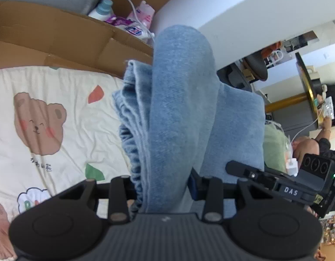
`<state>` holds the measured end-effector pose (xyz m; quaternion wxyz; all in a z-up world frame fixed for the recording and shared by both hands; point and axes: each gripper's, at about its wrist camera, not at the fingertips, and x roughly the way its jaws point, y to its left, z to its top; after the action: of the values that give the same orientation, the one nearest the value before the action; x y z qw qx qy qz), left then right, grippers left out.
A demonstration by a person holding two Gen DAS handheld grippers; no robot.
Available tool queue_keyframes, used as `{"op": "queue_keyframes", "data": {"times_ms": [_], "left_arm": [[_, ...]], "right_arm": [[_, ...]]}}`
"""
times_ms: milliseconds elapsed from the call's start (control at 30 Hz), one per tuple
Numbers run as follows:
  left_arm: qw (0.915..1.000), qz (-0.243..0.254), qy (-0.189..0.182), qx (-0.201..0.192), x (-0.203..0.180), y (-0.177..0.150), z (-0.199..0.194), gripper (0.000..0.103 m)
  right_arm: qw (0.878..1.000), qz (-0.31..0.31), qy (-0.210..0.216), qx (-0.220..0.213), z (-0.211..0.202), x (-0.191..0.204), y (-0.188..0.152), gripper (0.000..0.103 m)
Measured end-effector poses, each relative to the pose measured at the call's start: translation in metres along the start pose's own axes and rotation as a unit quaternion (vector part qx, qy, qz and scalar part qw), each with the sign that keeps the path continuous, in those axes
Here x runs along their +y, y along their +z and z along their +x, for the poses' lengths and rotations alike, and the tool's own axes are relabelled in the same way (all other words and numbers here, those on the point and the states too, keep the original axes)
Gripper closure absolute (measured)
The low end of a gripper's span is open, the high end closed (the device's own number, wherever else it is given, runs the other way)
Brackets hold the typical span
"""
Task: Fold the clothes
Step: 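Carry the denim stack with both tools toward the brown cardboard pile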
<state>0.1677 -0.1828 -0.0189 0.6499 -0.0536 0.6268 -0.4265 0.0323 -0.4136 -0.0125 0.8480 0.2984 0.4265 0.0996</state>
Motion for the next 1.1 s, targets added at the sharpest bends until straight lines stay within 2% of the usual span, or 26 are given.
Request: {"op": "queue_keyframes", "data": {"times_ms": [500,800,1100], "left_arm": [[0.9994,0.014,-0.018,0.025,-0.024,0.017,0.092,0.062],[0.9986,0.009,-0.039,0.035,-0.029,0.033,0.151,0.062],[0.9966,0.005,-0.069,0.044,-0.044,0.060,0.221,0.062]], "right_arm": [[0.997,0.057,-0.035,-0.023,0.000,-0.098,0.001,0.083],[0.997,0.056,-0.062,-0.005,0.007,-0.152,0.019,0.083],[0.992,0.083,-0.091,-0.025,0.000,-0.219,0.042,0.083]]}}
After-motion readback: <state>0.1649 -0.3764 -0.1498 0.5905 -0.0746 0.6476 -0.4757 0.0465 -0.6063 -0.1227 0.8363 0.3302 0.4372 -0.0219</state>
